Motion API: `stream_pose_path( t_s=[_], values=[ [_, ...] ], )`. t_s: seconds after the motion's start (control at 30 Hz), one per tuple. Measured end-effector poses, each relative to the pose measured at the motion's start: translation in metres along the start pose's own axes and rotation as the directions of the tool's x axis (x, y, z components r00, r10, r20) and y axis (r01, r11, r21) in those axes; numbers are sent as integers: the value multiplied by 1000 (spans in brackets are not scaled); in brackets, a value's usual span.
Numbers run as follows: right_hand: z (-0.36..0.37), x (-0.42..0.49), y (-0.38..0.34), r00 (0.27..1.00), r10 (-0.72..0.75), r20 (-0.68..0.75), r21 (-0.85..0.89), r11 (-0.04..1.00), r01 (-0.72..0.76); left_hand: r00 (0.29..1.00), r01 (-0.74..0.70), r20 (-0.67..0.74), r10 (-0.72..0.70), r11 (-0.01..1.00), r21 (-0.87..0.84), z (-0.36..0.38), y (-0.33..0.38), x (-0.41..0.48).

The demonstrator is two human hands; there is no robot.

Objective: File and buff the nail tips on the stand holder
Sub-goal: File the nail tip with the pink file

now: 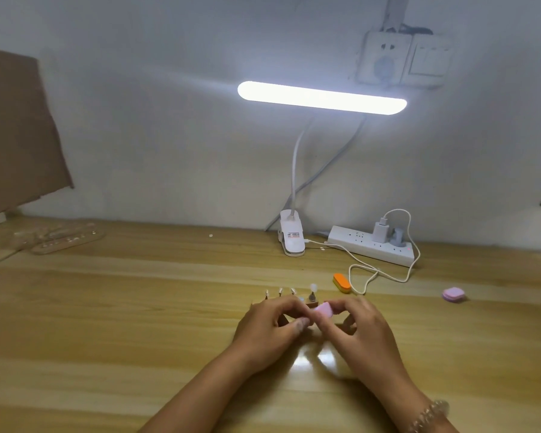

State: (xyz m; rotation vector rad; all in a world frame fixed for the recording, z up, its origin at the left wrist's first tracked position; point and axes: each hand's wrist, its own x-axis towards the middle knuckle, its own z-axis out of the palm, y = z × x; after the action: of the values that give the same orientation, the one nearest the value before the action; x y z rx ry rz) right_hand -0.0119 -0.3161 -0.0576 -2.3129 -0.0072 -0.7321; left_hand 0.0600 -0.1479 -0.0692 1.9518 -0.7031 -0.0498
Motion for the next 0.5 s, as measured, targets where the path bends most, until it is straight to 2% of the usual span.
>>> stream_pose_path(
  t_s=[0.1, 0.13, 0.23, 0.37, 0.47, 0.5],
  values=[
    [4, -6, -6, 988, -145, 49, -86, 985, 149, 1000, 12, 1, -12, 1000, -7, 0, 1, -1],
    [4, -6, -6, 989, -132, 64, -72, 988, 136, 1000, 12, 1, -12, 1000, 0, 0, 2, -1],
    [0, -1, -1, 1000, -29, -7, -36, 999, 29, 1000, 4, -8, -4, 1000, 17, 0, 2, -1],
    [3, -6, -8, 988, -149, 47, -51, 987, 151, 1000, 2, 1, -2, 1000, 1, -2, 3, -2],
    [1, -1, -1, 999, -41, -3, -5, 999, 41, 1000, 2, -1, -2, 1000, 14, -2, 4, -2],
    [1, -1, -1, 999, -44, -9, -11, 999, 43, 1000, 1, 0, -1, 1000, 8, -2, 4, -2]
  ],
)
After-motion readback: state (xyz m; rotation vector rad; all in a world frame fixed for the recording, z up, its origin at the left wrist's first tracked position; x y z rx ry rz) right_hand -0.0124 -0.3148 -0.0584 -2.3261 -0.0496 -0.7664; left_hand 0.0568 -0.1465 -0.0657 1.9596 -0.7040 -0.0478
